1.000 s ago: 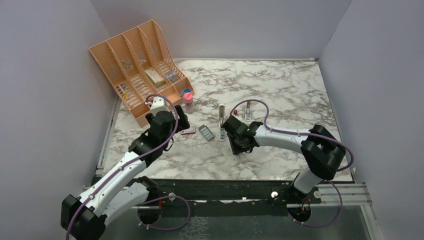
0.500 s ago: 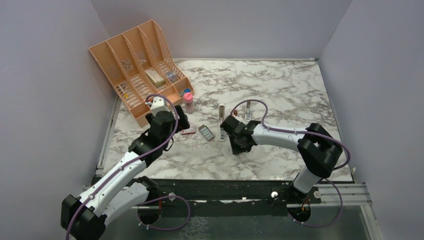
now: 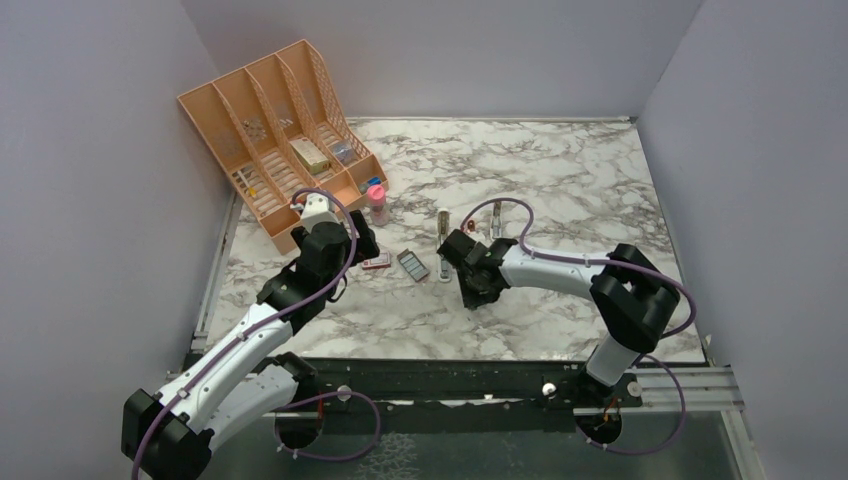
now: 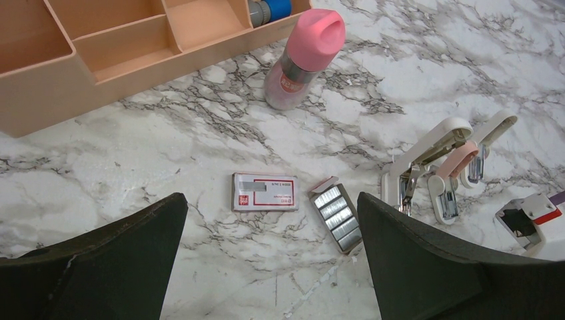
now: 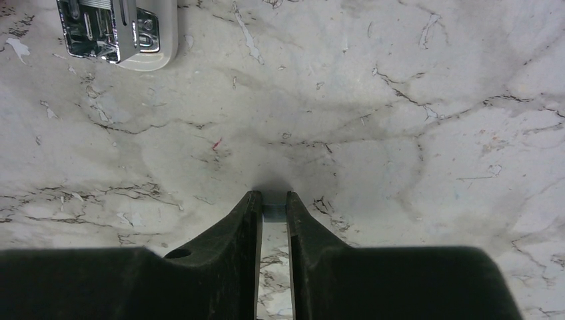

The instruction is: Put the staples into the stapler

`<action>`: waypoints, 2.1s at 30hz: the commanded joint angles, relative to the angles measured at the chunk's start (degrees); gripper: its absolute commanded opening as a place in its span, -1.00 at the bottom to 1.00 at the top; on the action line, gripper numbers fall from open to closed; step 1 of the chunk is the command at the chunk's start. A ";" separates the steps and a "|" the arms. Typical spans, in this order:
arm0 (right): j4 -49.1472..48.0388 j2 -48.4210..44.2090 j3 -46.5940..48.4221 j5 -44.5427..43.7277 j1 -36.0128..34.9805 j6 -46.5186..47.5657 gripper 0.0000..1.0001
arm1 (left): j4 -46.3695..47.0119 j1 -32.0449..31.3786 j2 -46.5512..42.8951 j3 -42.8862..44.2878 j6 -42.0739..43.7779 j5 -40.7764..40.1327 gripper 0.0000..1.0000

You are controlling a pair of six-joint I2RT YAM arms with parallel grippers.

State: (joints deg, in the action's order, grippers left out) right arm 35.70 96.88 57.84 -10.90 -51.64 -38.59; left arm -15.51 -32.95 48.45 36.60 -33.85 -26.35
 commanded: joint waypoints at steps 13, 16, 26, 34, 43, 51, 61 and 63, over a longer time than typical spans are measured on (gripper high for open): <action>-2.36 -2.87 6.76 -7.74 7.35 5.15 -0.54 | 1.19 0.25 0.17 -0.32 -0.08 0.94 0.97; -4.92 -2.18 8.54 -8.37 10.70 7.75 -0.54 | 1.10 0.25 0.20 -0.25 0.01 0.86 0.97; -12.93 1.14 11.86 -8.51 19.02 13.88 -0.54 | 1.18 0.25 1.27 0.06 0.10 0.86 0.97; -16.52 4.50 11.51 -7.30 21.32 17.06 -0.54 | 1.27 0.28 1.54 0.02 0.27 0.69 0.98; -19.10 7.14 11.89 -6.85 22.73 20.63 -0.54 | 1.15 0.26 1.92 0.34 0.53 0.51 0.97; -19.86 7.84 11.38 -4.70 24.28 23.44 -0.54 | 1.09 0.25 2.04 0.42 0.54 0.33 0.97; -20.96 8.31 10.28 -1.13 24.74 23.85 -0.55 | 0.95 0.26 2.01 0.54 0.62 0.34 0.97; -20.87 8.49 10.24 -1.13 24.74 23.70 -0.55 | 0.92 0.28 2.01 0.42 0.54 0.38 0.98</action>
State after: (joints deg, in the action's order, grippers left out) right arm 16.47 104.25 68.86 -13.78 -27.27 -15.33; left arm -15.51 -32.95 50.65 36.60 -33.61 -26.35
